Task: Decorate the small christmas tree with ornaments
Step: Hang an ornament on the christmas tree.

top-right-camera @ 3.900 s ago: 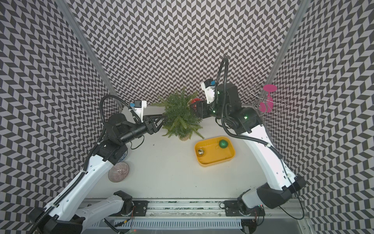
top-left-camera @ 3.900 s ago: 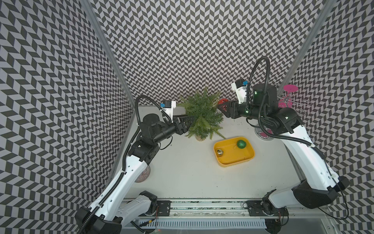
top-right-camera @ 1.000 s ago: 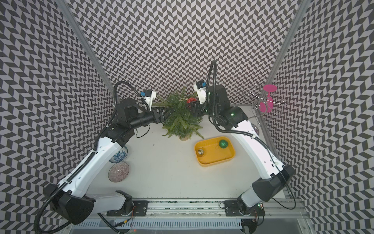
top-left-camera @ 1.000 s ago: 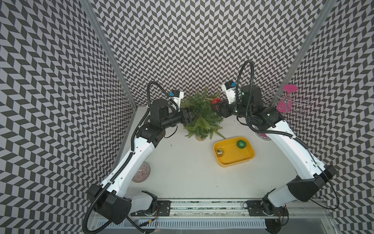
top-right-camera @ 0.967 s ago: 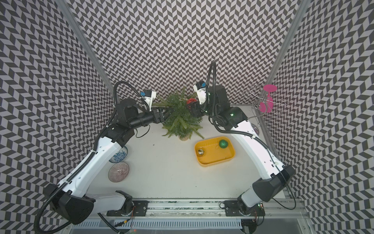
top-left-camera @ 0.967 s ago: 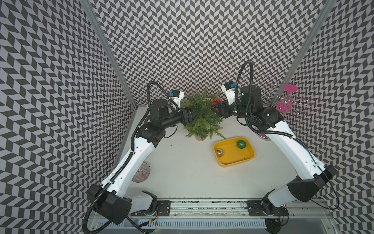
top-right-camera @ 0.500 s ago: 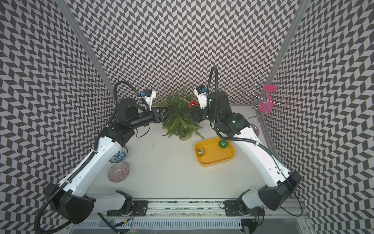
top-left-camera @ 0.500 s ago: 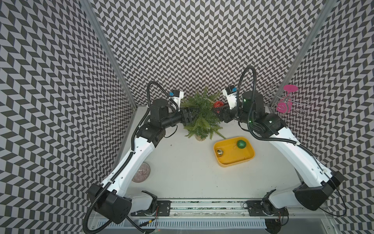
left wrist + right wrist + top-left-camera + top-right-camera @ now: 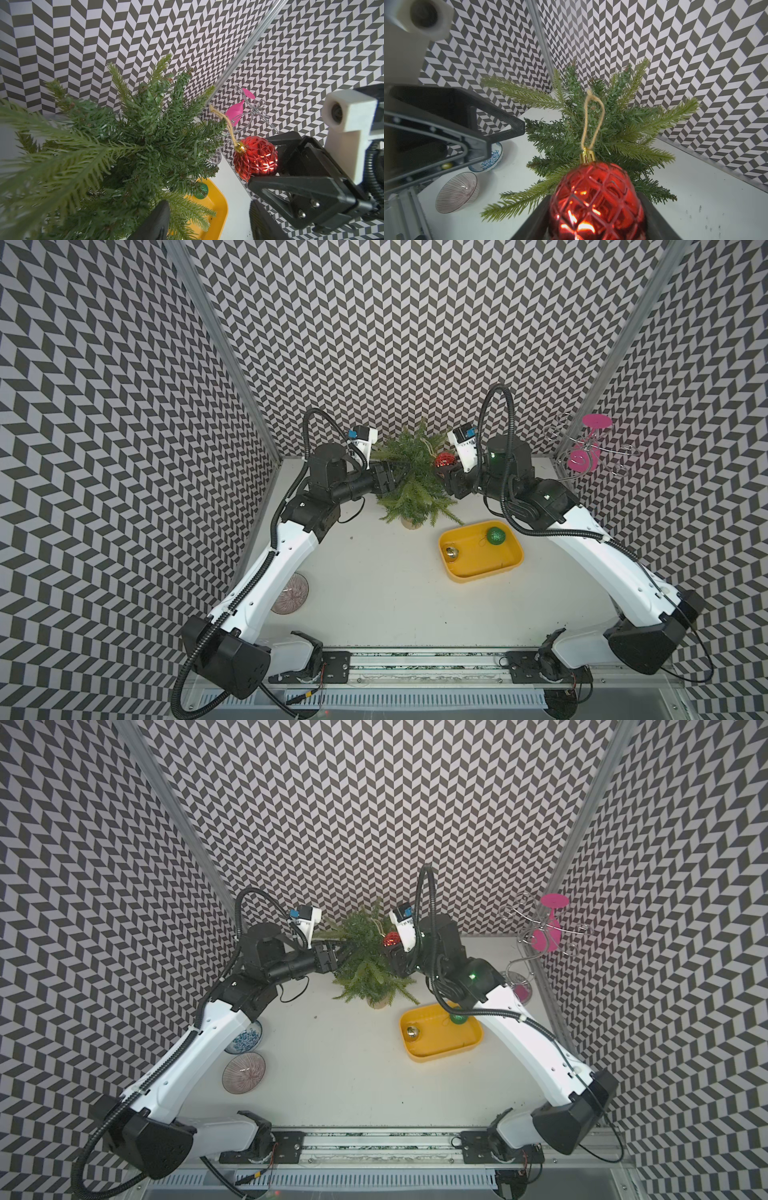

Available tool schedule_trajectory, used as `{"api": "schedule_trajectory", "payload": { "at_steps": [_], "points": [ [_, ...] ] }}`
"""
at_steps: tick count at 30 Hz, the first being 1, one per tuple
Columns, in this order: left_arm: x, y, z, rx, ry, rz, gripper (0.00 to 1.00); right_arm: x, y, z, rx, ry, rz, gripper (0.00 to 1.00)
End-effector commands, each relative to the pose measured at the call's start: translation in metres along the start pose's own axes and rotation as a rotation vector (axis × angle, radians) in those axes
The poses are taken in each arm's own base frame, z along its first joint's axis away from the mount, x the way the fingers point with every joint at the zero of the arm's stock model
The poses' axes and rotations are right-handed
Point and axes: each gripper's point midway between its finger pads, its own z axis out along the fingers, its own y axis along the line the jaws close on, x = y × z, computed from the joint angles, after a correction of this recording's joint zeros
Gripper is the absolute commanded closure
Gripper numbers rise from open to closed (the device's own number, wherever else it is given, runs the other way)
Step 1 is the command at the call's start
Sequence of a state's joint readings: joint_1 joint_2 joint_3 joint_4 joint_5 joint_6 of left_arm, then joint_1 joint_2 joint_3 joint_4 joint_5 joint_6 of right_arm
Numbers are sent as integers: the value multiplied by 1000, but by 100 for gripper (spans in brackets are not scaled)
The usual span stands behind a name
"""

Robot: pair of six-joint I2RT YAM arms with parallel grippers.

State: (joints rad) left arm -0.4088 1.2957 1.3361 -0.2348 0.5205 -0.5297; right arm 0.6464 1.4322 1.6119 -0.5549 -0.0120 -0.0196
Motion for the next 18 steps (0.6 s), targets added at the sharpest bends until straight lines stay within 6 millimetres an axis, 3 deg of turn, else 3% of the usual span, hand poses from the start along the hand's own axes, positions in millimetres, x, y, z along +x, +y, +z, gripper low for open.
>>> {"api": "schedule_trajectory", "payload": {
  "at_steps": [1, 7, 18],
  "points": [
    [-3, -3, -2, 19, -14, 4, 37, -30, 0, -17, 38, -124, -40, 41],
    [-3, -4, -2, 24, -13, 3, 37, -45, 5, -21, 29, -169, -43, 41],
    [-3, -3, -2, 23, -12, 4, 37, -16, -5, -16, 98, -106, -69, 41]
  ]
}}
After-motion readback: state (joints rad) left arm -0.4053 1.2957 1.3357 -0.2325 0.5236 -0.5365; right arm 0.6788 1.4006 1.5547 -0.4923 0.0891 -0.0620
